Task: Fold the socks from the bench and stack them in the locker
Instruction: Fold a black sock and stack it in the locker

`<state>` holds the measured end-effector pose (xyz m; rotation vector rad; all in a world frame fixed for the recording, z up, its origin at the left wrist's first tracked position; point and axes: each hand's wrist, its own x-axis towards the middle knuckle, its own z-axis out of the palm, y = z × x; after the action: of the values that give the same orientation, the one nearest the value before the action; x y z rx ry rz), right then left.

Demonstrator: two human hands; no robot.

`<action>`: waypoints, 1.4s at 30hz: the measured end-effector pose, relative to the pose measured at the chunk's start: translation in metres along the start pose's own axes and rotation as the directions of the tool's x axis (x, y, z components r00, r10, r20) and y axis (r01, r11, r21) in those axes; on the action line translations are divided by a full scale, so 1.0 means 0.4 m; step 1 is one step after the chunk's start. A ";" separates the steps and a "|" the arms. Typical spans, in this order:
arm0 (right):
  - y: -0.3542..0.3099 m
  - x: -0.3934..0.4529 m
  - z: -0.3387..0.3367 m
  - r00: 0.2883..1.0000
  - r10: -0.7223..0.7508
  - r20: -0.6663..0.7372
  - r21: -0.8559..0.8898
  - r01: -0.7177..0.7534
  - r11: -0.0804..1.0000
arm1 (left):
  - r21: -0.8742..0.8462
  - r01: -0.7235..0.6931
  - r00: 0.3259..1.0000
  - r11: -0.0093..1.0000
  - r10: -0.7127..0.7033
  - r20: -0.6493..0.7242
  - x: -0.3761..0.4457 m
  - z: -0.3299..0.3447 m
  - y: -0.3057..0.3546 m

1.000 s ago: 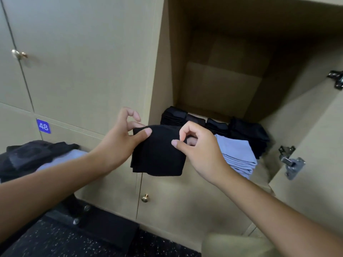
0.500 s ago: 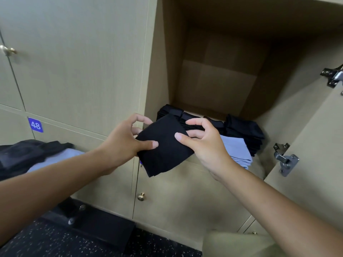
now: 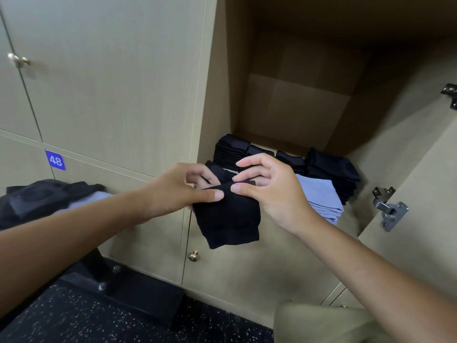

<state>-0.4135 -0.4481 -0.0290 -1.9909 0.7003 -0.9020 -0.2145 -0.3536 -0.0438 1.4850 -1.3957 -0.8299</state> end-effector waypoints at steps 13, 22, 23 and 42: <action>0.040 -0.004 0.002 0.976 0.148 0.158 -0.017 -0.147 0.989 | 0.158 -0.068 0.997 0.985 0.074 -0.028 0.001 -0.032 -0.004; 0.047 0.005 0.003 0.978 0.163 0.130 -0.025 -0.161 0.987 | 0.246 -0.178 0.980 0.953 0.148 0.136 -0.013 -0.013 0.035; 0.044 0.003 0.001 0.971 0.179 0.157 -0.025 -0.178 0.984 | 0.238 -0.175 0.981 0.955 0.151 0.119 -0.013 -0.013 0.033; 0.033 0.004 -0.025 0.914 0.389 0.118 0.542 -0.388 0.745 | -0.231 -0.051 0.998 0.972 0.041 -0.049 0.003 -0.034 0.010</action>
<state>-0.4225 -0.4605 -0.0359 -1.2570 0.7189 -0.7413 -0.2034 -0.3525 -0.0351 1.2794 -1.2503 -0.8936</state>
